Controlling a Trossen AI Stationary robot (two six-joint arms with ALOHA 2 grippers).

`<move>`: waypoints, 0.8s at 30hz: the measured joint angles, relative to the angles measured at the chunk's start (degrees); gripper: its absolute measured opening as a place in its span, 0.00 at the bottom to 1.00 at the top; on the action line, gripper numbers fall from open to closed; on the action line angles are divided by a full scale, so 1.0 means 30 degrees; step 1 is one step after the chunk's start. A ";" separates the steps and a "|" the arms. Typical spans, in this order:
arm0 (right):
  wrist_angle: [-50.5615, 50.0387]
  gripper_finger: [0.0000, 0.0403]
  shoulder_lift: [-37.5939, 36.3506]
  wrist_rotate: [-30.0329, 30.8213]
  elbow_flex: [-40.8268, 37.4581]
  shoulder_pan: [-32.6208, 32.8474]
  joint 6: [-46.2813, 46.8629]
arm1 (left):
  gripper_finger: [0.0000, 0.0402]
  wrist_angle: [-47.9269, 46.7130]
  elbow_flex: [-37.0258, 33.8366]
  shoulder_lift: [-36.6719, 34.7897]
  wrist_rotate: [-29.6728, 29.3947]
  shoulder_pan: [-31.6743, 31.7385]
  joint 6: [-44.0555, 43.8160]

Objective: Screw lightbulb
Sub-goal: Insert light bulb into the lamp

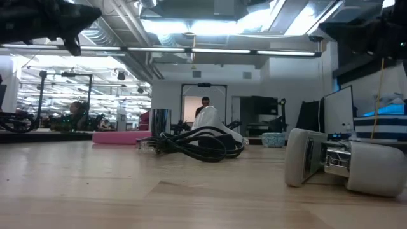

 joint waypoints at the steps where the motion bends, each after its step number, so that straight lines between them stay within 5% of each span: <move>1: 0.0170 0.80 0.0000 -0.0029 0.0000 0.0007 0.0042 | 0.01 0.0141 0.0007 0.0006 -0.0007 0.0000 0.0527; 18: 0.4345 0.80 0.0001 -0.0020 0.0000 0.0007 0.2030 | 0.01 0.3052 0.0004 0.0006 -0.0007 0.0007 0.3565; 24: 0.4716 0.80 0.0038 0.1743 0.0000 0.0007 0.3144 | 0.01 0.3492 0.0007 0.0006 -0.0844 0.0007 0.4302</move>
